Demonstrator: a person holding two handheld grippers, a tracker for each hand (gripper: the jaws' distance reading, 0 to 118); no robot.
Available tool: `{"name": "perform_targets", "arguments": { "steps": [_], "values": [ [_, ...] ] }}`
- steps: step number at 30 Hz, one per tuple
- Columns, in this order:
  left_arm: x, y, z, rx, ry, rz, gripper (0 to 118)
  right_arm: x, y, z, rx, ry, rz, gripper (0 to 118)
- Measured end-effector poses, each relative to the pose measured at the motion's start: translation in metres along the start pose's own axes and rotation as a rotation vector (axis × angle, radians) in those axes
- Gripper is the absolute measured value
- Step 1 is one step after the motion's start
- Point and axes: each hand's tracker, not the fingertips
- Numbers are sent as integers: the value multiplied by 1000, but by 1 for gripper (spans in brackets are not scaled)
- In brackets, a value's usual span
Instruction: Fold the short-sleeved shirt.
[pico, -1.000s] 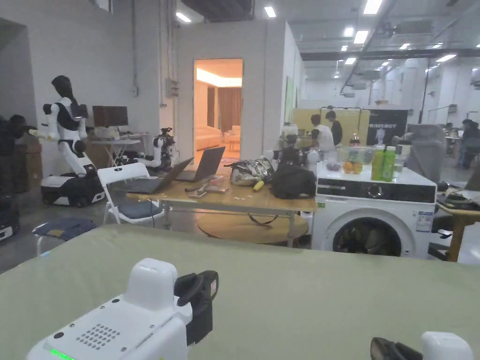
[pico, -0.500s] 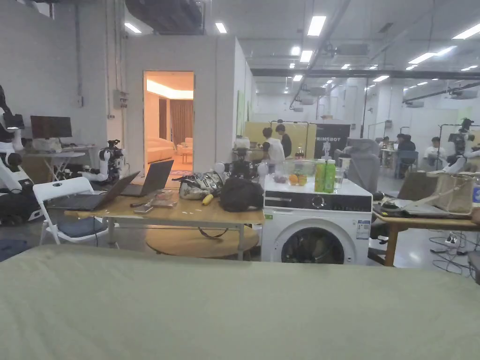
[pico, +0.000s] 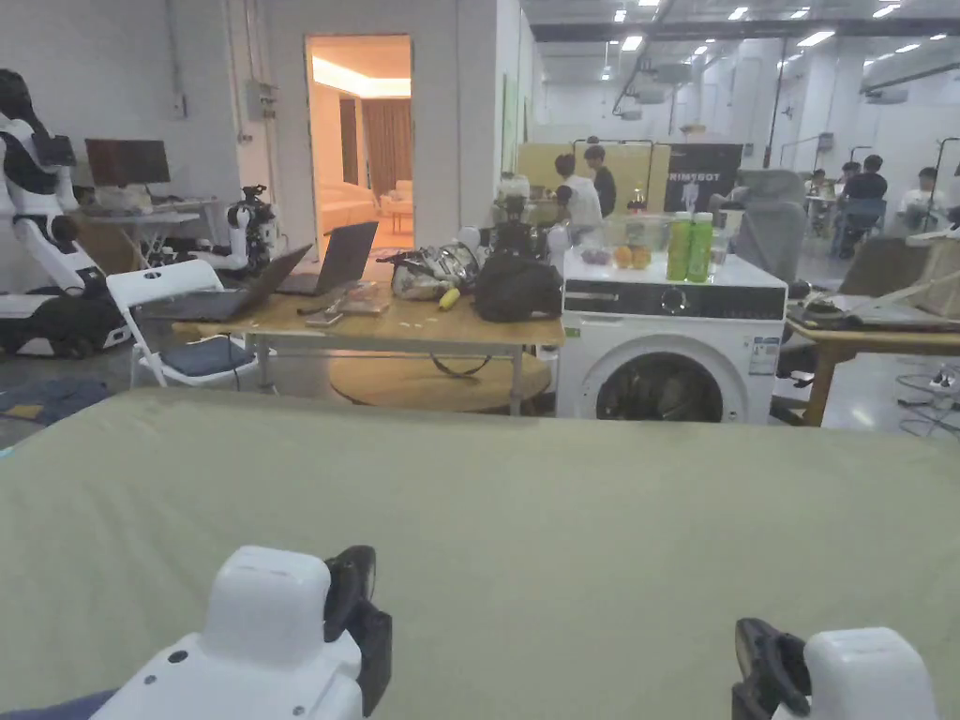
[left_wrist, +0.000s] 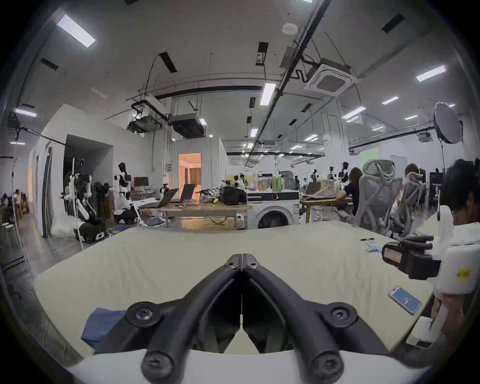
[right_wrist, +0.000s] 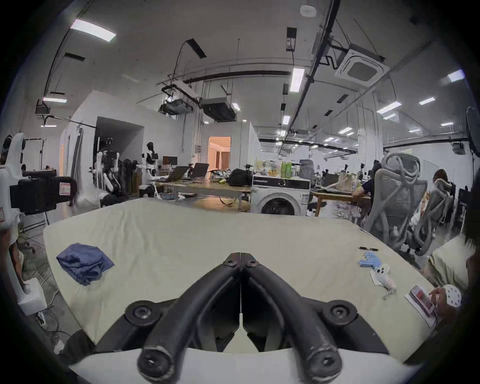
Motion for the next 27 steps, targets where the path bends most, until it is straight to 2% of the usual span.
{"name": "perform_targets", "arguments": {
  "steps": [13,14,15,16,17,18,19,20,27],
  "values": [
    [-7,0,13,29,4,58,0,1,3,9,9,34,-60,0],
    [-7,1,13,30,4,61,4,2,3,8,8,34,-58,6],
    [-7,0,13,29,4,64,16,2,2,8,6,34,-58,22],
    [-7,0,13,30,4,66,32,2,2,8,5,35,-58,41],
    [-8,0,14,33,3,61,60,3,2,8,3,34,-58,70],
    [-9,0,14,34,-9,50,82,3,3,8,1,38,-60,90],
    [-8,0,13,28,-12,41,98,3,3,7,-2,43,-62,103],
    [-7,0,12,21,-6,35,103,4,3,7,-4,47,-65,109],
    [-5,-4,12,29,-3,43,103,4,-2,5,-6,55,-86,109]
  ]
}}
